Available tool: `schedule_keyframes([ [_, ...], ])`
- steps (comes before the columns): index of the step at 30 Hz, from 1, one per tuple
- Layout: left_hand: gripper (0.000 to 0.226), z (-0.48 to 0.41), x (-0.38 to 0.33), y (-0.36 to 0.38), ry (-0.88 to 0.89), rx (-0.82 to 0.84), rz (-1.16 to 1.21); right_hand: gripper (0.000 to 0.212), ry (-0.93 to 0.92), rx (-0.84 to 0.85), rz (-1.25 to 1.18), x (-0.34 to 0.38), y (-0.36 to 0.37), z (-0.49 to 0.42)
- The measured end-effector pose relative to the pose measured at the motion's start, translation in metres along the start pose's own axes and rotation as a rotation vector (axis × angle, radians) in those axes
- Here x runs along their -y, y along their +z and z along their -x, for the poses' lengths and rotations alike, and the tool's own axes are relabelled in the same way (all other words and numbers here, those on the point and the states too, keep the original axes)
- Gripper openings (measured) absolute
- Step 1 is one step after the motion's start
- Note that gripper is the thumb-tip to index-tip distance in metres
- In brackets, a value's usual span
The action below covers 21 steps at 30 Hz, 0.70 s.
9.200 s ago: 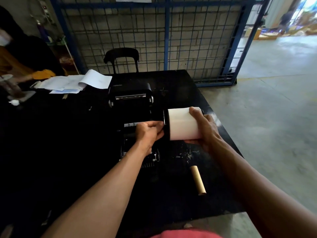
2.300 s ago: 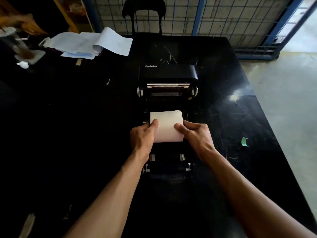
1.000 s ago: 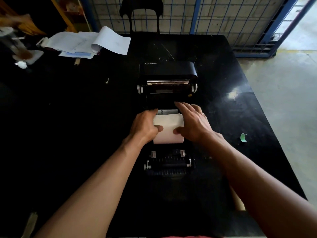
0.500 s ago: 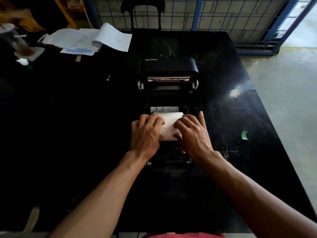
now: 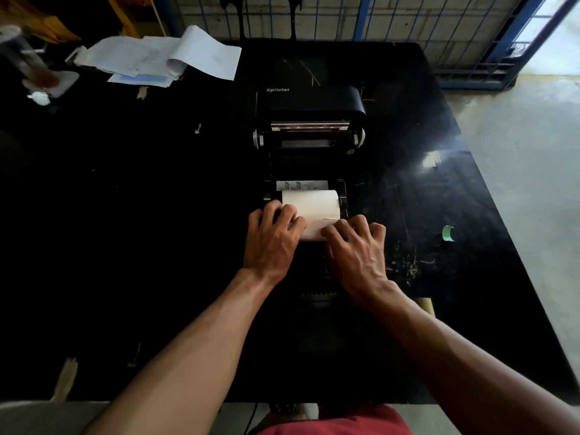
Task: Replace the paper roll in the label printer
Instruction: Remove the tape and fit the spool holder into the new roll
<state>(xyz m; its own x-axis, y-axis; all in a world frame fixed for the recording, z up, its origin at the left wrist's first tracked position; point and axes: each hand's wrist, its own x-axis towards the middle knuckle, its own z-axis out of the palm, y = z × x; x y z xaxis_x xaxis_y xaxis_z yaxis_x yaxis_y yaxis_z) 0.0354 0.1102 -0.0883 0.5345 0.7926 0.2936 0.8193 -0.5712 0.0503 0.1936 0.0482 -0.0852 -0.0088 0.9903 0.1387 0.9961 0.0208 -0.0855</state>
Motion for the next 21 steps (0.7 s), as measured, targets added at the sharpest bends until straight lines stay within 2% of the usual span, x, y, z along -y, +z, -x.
schedule_keyframes([
  [3, 0.013, 0.005, 0.003, 0.001, 0.053, -0.016, 0.019, 0.033, -0.040, 0.067, -0.012, -0.007, 0.000, 0.001],
  [5, 0.011, 0.013, 0.009, 0.003, 0.144, -0.014, 0.076, 0.034, -0.070, 0.123, -0.052, -0.013, 0.000, 0.003],
  [9, 0.038, 0.026, 0.026, 0.004, 0.240, 0.079, 0.291, 0.036, -0.124, 0.202, -0.127, -0.019, -0.005, 0.007],
  [11, 0.042, 0.025, 0.031, 0.000, 0.246, 0.103, 0.327, 0.043, -0.140, 0.244, -0.144, -0.020, -0.007, 0.007],
  [15, 0.029, 0.019, 0.039, -0.003, 0.286, 0.152, 0.352, 0.056, -0.146, 0.276, -0.169, -0.024, -0.010, 0.005],
  [19, 0.027, 0.021, 0.039, -0.001, 0.326, 0.173, 0.301, 0.037, -0.154, 0.245, -0.160, -0.022, -0.011, 0.003],
  [21, 0.026, 0.022, 0.037, -0.001, 0.332, 0.189, 0.281, 0.034, -0.169, 0.257, -0.129, -0.020, -0.012, 0.001],
])
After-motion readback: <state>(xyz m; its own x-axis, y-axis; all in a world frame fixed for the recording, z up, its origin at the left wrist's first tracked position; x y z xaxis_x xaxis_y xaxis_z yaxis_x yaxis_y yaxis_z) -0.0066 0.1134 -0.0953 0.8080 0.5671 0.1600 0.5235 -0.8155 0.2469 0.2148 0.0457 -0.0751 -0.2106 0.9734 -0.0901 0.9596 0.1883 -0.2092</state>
